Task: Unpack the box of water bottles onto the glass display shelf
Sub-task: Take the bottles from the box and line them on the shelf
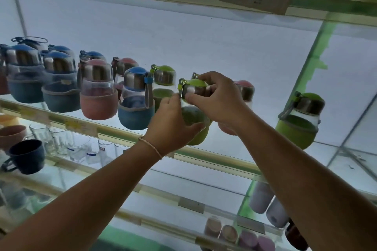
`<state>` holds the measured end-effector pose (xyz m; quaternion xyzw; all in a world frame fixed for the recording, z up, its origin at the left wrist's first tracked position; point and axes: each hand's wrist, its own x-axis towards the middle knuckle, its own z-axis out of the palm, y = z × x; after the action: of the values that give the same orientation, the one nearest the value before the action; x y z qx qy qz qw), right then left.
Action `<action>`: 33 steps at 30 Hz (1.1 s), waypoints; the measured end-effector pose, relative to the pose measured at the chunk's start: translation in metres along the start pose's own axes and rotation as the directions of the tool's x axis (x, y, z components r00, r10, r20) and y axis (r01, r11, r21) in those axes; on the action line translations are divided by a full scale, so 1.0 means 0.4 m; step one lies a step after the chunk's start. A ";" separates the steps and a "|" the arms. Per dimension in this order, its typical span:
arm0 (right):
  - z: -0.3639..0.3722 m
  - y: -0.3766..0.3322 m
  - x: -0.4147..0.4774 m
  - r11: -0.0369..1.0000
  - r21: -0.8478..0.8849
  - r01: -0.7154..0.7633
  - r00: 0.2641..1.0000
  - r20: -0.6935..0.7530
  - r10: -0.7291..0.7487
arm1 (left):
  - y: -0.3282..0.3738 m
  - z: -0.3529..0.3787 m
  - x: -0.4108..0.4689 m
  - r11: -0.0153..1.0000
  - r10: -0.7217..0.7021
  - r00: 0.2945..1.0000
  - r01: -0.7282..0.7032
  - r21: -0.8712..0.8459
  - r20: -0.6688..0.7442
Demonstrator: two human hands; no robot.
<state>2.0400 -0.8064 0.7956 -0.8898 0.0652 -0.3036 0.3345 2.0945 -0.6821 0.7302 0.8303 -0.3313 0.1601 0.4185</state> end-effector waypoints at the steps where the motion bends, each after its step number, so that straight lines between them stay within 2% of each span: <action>1: -0.011 0.005 -0.005 1.000 -0.005 -0.005 1.000 -0.004 0.005 | 0.009 0.007 -0.002 1.000 0.010 1.000 -0.010 -0.004 0.000; 17: -0.240 0.143 -0.108 0.987 -0.055 -0.150 0.981 -0.133 0.141 | 0.212 0.188 -0.021 0.987 0.136 0.989 -0.131 -0.097 0.051; 20: -0.274 0.167 -0.111 0.979 -0.115 -0.171 0.977 -0.152 0.152 | 0.238 0.227 -0.007 0.984 0.152 0.986 -0.144 -0.100 0.073; 28: -0.310 0.187 -0.083 0.952 -0.235 -0.195 0.974 -0.157 0.161 | 0.287 0.276 0.043 0.993 0.112 0.983 -0.116 0.016 0.142; 33: -0.318 0.193 -0.072 0.923 -0.337 -0.185 0.978 -0.154 0.140 | 0.293 0.282 0.049 0.980 0.136 0.985 -0.150 0.131 0.108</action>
<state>1.9493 -0.9273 0.8075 -0.9053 0.2129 -0.3144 0.1905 2.0273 -0.8310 0.7423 0.8383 -0.3985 0.1712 0.3305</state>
